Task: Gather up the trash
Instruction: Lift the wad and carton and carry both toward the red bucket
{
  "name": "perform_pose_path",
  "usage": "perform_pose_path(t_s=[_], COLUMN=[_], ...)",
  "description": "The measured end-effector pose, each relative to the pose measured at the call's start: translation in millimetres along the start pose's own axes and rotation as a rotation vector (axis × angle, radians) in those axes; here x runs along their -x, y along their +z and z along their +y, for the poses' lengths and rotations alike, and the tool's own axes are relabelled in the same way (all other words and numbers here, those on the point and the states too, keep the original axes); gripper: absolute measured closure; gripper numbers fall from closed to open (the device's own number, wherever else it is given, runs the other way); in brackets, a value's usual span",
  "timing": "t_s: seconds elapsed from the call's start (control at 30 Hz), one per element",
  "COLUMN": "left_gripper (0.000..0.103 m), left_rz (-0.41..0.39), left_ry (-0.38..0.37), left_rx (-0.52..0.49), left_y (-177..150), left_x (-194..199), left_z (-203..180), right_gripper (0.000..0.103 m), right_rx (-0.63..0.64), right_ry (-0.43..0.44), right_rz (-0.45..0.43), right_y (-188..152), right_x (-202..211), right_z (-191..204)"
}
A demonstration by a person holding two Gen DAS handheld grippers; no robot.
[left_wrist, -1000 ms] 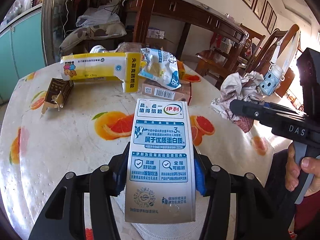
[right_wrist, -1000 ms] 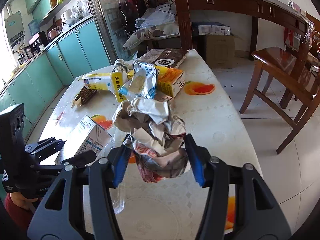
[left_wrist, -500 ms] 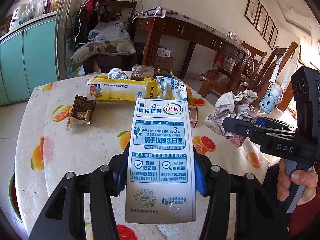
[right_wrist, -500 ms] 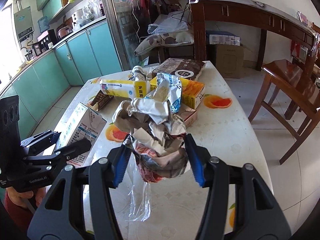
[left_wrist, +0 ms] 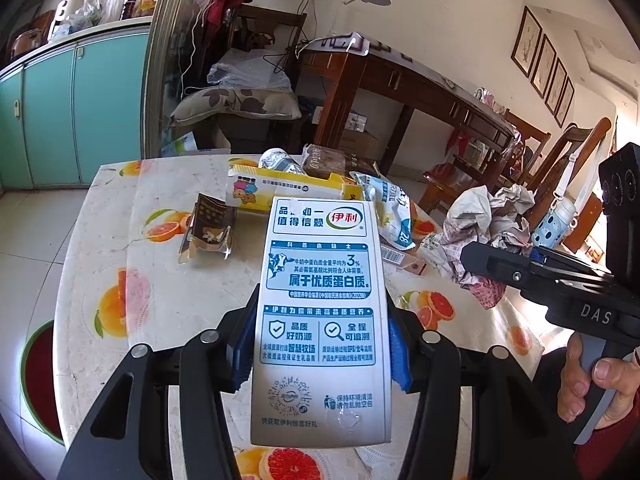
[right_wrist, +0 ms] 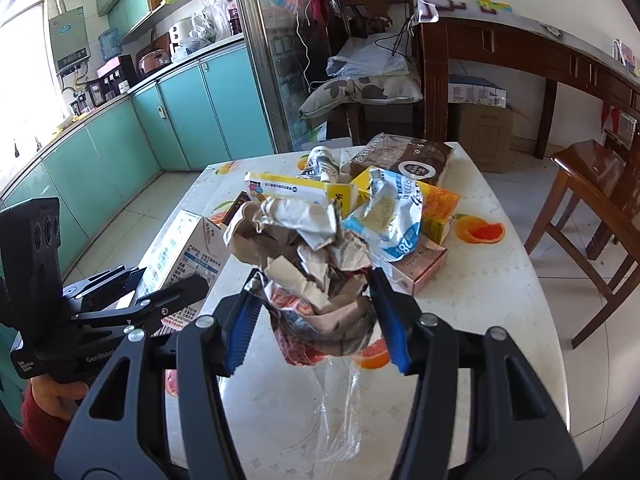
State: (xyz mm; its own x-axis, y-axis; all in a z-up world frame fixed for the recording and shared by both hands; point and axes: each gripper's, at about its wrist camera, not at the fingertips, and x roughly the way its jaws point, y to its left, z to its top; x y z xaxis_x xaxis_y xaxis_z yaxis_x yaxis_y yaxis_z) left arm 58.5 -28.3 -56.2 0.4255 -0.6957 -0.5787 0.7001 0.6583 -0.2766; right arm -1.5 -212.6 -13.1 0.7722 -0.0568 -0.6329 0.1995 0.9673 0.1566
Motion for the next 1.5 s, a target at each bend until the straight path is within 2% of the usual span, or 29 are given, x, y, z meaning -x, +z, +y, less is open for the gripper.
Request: perform_pose_path(t_s=[0.43,1.17,1.5], left_gripper=[0.053,0.053,0.053], left_rz=[-0.076,-0.133,-0.152], left_ry=[0.082,0.188,0.274], left_rx=[0.108,0.238,0.337], left_y=[5,-2,-11], left_x=[28,60,71], left_z=[52,126,179], right_gripper=[0.051,0.051,0.051], right_rx=[0.107,0.182,0.236], right_ry=[0.053,0.190,0.240], right_rz=[-0.013,0.010,0.010], right_y=[12,21,31], right_x=[-13,-50,-69], right_z=[51,117,150])
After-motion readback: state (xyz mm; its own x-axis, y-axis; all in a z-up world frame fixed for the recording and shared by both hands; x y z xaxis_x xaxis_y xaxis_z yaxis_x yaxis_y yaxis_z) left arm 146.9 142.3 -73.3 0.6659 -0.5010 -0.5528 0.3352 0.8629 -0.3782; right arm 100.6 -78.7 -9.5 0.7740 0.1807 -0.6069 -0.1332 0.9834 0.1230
